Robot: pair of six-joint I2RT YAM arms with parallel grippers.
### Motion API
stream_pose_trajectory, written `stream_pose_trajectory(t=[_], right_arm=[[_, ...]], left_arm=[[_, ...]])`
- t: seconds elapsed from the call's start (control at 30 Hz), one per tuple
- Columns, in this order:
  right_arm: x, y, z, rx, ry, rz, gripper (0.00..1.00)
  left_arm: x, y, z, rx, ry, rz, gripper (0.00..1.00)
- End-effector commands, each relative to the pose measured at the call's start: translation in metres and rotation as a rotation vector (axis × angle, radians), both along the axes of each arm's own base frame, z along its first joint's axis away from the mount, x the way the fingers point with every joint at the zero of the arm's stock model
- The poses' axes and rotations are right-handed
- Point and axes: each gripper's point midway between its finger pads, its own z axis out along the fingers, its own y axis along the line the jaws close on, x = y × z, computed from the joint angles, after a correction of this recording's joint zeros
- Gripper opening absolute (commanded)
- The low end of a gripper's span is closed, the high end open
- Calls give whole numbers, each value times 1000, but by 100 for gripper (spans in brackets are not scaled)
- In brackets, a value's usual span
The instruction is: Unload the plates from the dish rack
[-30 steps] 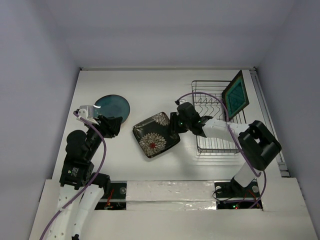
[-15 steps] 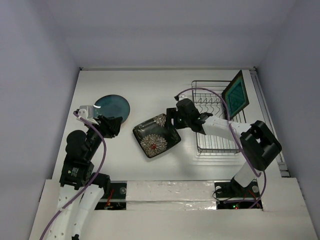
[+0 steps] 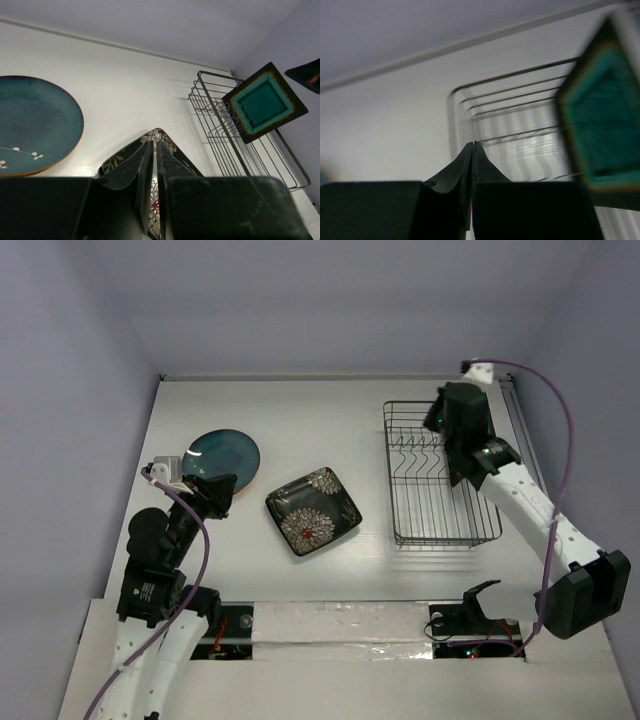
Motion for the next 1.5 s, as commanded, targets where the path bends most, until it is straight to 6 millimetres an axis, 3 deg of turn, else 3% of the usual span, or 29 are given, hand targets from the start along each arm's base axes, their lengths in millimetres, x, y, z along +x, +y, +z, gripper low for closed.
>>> stream_pose_trajectory(t=[0.0,0.03,0.13,0.17,0.23,0.27,0.3,0.4,0.53,0.6,0.77,0.9,1.03,1.13,1.27,1.33,1.47], right_arm=[[-8,-78,4,-158,66,-256,0],[-9,-86,17,-174,52,-300,1],[-11,-128,30,-263,63,-466,36],[-12,-154,32,-278,76,-539,52],[0,-167,28,-275,102,-511,63],[11,-164,29,-245,100,-438,68],[13,-176,23,-248,134,-435,69],[25,-193,12,-303,206,-410,67],[38,-197,-5,-235,233,-302,66],[45,-177,-14,-219,230,-167,66],[49,-162,-29,-197,258,-74,64],[51,-167,-44,-208,316,-96,56],[52,-182,-58,-245,366,-164,55],[54,-182,-56,-246,369,-161,49],[54,-184,-48,-256,371,-168,27],[51,-188,-38,-267,373,-192,24],[44,-191,0,-282,297,-213,2]], left_arm=[[-5,5,24,-22,-89,22,5],[-6,4,25,-25,-92,21,3],[-14,1,29,-34,-108,10,1],[-16,0,30,-36,-111,2,1],[-20,-3,32,-41,-119,-15,5],[-23,-7,32,-43,-121,-35,7],[-23,-6,32,-44,-123,-33,9],[-28,-9,34,-50,-130,-52,20],[-32,-10,37,-59,-140,-61,28],[-31,-10,35,-59,-132,-55,29],[-32,-11,35,-59,-128,-59,30],[-34,-12,36,-61,-132,-67,31],[-35,-11,37,-63,-135,-66,32],[-35,-11,38,-64,-138,-66,32],[-36,-11,37,-64,-140,-66,32],[-36,-11,37,-64,-138,-66,33],[-36,-11,37,-62,-139,-69,33]])
